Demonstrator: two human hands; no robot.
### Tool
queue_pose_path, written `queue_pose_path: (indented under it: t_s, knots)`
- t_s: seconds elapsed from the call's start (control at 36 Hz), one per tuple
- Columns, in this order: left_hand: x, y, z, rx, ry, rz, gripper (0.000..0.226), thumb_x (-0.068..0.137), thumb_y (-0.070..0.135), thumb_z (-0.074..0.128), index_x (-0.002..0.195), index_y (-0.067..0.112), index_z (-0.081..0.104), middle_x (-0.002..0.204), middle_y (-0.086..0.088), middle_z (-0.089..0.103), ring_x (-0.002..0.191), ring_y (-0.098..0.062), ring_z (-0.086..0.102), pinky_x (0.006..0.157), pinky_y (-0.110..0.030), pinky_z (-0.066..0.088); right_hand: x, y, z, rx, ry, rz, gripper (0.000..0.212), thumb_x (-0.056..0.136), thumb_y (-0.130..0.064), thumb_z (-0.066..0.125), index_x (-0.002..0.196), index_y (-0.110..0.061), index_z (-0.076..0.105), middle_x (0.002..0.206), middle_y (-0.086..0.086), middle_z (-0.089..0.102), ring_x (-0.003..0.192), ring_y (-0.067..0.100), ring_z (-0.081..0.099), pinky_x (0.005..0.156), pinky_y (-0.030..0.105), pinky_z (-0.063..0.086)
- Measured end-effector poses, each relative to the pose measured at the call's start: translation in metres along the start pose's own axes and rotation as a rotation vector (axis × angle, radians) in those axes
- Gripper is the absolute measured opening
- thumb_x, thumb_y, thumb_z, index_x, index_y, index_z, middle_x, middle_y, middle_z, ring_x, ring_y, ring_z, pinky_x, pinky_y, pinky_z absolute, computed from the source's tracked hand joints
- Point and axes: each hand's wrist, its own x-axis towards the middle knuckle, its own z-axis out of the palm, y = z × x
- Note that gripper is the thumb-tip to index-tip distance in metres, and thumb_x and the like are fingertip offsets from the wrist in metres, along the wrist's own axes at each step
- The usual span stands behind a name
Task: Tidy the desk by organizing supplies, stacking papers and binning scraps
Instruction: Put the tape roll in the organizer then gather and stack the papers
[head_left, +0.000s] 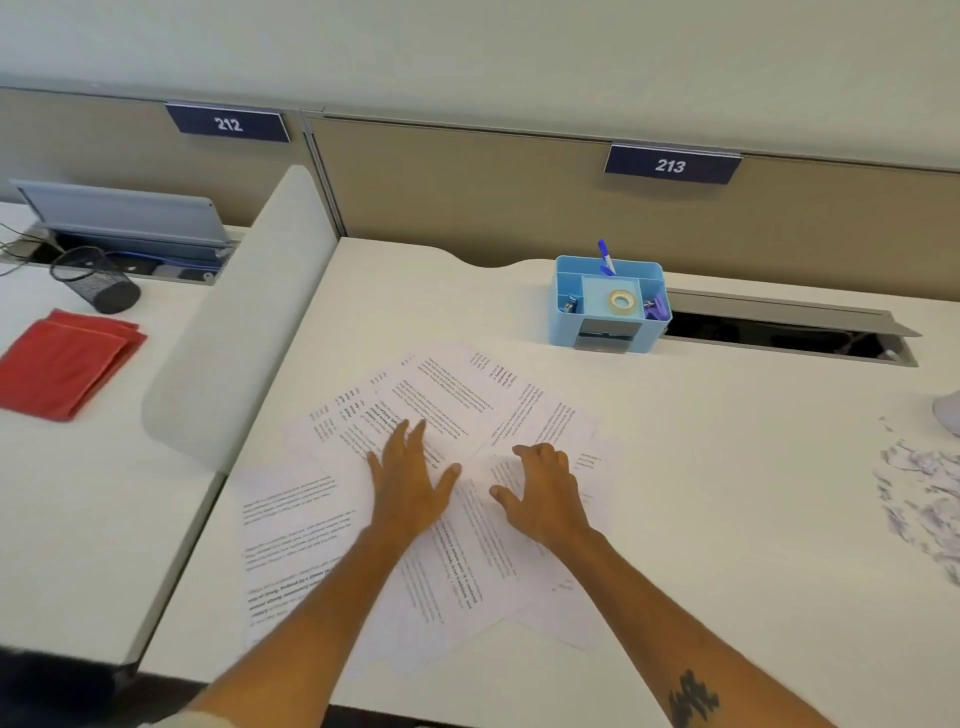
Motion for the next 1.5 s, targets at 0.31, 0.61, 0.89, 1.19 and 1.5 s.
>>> queue_pose_path:
  t_s: [0.31, 0.61, 0.89, 1.19, 1.5]
  knots:
    - [0.062, -0.079, -0.077, 0.175, -0.130, -0.144, 0.106, 0.094, 0.067, 0.071, 0.172, 0.015, 0.021, 0.182, -0.016, 0.011, 0.169, -0.036, 0.010, 0.135, -0.061, 0.016, -0.017, -0.065, 0.058, -0.008, -0.085, -0.148, 0.086, 0.092, -0.056, 0.064, 0.159, -0.019, 0.026, 0.168, 0.005, 0.021, 0.157, 0.027, 0.015, 0.128, 0.048, 0.019]
    - [0.109, -0.101, -0.105, 0.233, -0.129, -0.159, 0.109, 0.089, 0.070, 0.075, 0.169, 0.013, 0.028, 0.170, -0.018, 0.034, 0.157, -0.042, 0.033, 0.124, -0.062, 0.035, -0.020, -0.093, 0.087, -0.211, -0.161, -0.144, 0.102, 0.092, -0.050, 0.070, 0.163, -0.016, 0.007, 0.173, 0.008, -0.004, 0.160, 0.031, -0.005, 0.129, 0.055, 0.004]
    - [0.126, -0.103, -0.106, 0.171, -0.191, -0.155, 0.106, 0.087, 0.068, 0.079, 0.166, 0.016, 0.031, 0.162, -0.017, 0.047, 0.149, -0.043, 0.047, 0.121, -0.057, 0.038, -0.016, -0.105, 0.087, -0.245, -0.159, -0.080, 0.114, 0.086, -0.048, 0.079, 0.163, -0.014, 0.001, 0.173, 0.006, 0.001, 0.160, 0.029, 0.001, 0.129, 0.054, 0.012]
    - [0.146, -0.085, -0.115, 0.158, -0.280, -0.035, 0.048, 0.096, 0.053, 0.077, 0.125, 0.018, 0.062, 0.128, -0.003, 0.069, 0.125, -0.032, 0.064, 0.110, -0.046, 0.038, -0.015, -0.106, 0.091, -0.236, -0.157, -0.043, 0.117, 0.087, -0.047, 0.079, 0.164, -0.016, -0.003, 0.174, 0.003, -0.003, 0.161, 0.027, -0.003, 0.130, 0.052, 0.009]
    - [0.148, -0.071, -0.127, 0.096, -0.290, 0.071, 0.047, 0.091, 0.036, 0.087, 0.130, 0.014, 0.071, 0.133, -0.010, 0.067, 0.122, -0.033, 0.065, 0.100, -0.043, 0.055, -0.021, -0.101, 0.092, -0.111, -0.110, -0.010, 0.125, 0.085, -0.047, 0.081, 0.164, -0.018, -0.010, 0.174, 0.002, -0.008, 0.161, 0.024, -0.005, 0.131, 0.047, 0.005]
